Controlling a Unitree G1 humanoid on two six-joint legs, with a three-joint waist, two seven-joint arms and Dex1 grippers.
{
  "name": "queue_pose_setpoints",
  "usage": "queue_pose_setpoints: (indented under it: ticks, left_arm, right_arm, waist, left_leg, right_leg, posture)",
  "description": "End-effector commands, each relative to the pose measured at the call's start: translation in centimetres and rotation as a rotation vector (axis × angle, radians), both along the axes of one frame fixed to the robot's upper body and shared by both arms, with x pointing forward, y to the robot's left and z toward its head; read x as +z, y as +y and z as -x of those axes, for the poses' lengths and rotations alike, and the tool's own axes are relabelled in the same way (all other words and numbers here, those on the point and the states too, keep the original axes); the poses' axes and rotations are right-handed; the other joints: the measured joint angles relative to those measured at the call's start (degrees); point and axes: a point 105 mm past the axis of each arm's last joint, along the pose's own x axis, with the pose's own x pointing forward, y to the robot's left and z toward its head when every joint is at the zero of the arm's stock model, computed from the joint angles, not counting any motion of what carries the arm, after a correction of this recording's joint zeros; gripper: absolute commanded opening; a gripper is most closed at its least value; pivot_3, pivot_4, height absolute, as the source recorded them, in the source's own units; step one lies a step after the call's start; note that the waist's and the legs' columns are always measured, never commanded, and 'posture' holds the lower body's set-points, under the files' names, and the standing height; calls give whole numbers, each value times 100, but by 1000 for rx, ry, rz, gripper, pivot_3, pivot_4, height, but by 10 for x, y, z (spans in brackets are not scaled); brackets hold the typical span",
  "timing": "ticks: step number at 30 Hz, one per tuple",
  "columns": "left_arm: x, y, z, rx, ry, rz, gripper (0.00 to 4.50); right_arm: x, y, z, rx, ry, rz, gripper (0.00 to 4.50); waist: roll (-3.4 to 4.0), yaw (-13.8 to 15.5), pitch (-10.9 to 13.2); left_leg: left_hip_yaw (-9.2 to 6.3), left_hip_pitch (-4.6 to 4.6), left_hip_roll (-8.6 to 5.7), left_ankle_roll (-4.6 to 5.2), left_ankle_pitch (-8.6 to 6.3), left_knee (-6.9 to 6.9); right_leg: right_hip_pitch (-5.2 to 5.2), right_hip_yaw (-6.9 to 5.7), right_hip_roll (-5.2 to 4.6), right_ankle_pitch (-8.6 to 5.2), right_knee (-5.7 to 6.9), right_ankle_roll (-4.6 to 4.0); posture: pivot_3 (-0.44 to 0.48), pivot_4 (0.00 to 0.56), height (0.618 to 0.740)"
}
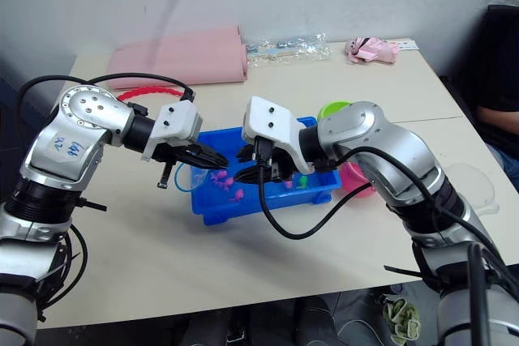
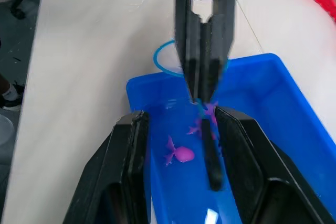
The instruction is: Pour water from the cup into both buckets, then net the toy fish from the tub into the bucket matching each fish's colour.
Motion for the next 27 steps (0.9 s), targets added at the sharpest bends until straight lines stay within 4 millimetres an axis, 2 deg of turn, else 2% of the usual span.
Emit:
queue_pose_setpoints:
  ticks: [1, 3, 6, 8, 9, 22, 25, 27]
  left_arm:
    - [6, -3, 2, -25, -35, -11, 0]
    - [5, -3, 2, -25, -35, -13, 0]
    - [4, -4, 3, -26, -35, -16, 0]
    - [4, -5, 3, -29, -37, -18, 0]
    - [3, -5, 3, -30, -41, -22, 0]
    - [0, -7, 1, -21, -53, -27, 0]
    - [-1, -6, 0, -22, -55, -34, 0]
    - [-2, -6, -1, -25, -64, -43, 0]
  right_arm:
    - [10, 4, 2, 35, -65, 2, 2136]
    - [9, 4, 0, 35, -63, 8, 2136]
    - [7, 2, -4, 29, -65, 26, 1261]
    - [7, 1, -6, 24, -69, 31, 290]
    - [7, 1, -7, 24, -75, 36, 134]
    - [12, 4, -7, 38, -97, 32, 134]
    - [14, 4, -7, 33, -103, 34, 1127]
    - [16, 5, -8, 23, -118, 38, 1990]
  waist:
    - [0, -1, 0]
    - [0, -1, 0]
    - [0, -1, 0]
    - [0, -1, 0]
    - [0, -1, 0]
    - [0, -3, 0]
    - [0, -3, 0]
    - [0, -1, 0]
  left_leg:
    - [0, 0, 1, 0, 0, 0]
    - [0, 0, 0, 0, 0, 0]
    - [0, 0, -1, 0, 0, 0]
    - [0, 0, 0, 0, 0, 0]
    - [0, 0, 0, 0, 0, 0]
    - [-1, 0, 1, 0, 0, 0]
    - [-1, 0, 0, 0, 0, 0]
    - [-1, 0, 0, 0, 0, 0]
  right_leg:
    - [0, 0, 0, 0, 0, 0]
    - [0, 0, 0, 0, 0, 0]
    - [0, 0, 0, 0, 0, 0]
    - [0, 0, 0, 0, 1, 0]
    - [0, 0, 0, 0, 0, 0]
    - [0, 0, 0, 0, 1, 0]
    - [0, -1, 0, 0, 1, 0]
    - [0, 0, 0, 0, 1, 0]
  posture:
    - [0, 150, 738]
    - [0, 150, 738]
    - [0, 150, 738]
    - [0, 150, 738]
    - [0, 150, 738]
    - [0, 150, 738]
    - [0, 150, 738]
    - [0, 150, 738]
